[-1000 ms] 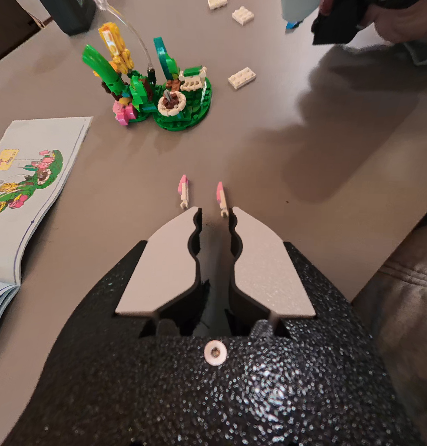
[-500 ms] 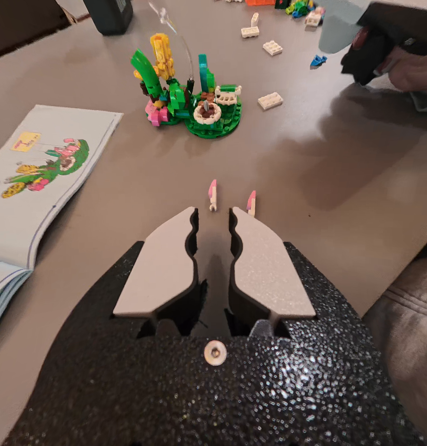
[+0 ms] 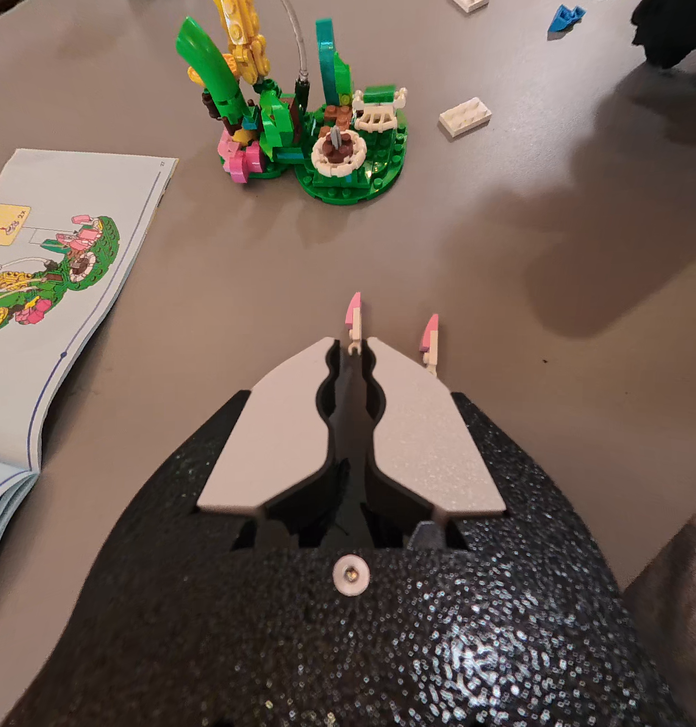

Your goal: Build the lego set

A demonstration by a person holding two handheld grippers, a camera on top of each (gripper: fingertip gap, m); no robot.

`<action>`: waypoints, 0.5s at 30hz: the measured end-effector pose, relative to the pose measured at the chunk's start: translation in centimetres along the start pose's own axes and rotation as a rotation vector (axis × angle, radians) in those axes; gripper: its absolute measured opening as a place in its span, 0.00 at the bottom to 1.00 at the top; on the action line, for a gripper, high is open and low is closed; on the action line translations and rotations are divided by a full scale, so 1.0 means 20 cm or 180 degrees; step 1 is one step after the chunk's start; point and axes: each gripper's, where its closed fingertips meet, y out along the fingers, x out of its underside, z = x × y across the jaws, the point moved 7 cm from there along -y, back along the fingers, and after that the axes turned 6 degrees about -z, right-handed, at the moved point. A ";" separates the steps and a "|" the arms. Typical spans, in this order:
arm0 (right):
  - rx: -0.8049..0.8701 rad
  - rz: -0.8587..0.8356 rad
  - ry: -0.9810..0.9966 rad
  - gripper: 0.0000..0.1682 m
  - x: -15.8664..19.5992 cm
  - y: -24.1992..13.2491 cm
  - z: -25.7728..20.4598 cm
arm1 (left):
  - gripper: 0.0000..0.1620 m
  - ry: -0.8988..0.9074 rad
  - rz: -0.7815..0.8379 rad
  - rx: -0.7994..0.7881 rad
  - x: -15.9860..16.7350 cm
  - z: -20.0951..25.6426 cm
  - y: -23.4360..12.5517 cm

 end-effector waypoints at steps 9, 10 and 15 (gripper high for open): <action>-0.0059 0.0001 -0.0062 0.06 0.00 0.00 -0.01 | 0.03 0.0177 0.0020 -0.0121 0.00 0.00 0.00; -0.0070 0.0004 -0.0075 0.06 0.00 0.00 -0.02 | 0.03 0.0201 0.0040 -0.0142 0.00 0.01 0.00; -0.0297 0.0176 -0.0097 0.06 -0.02 -0.01 -0.05 | 0.03 0.0237 0.0262 -0.0204 -0.02 0.01 -0.03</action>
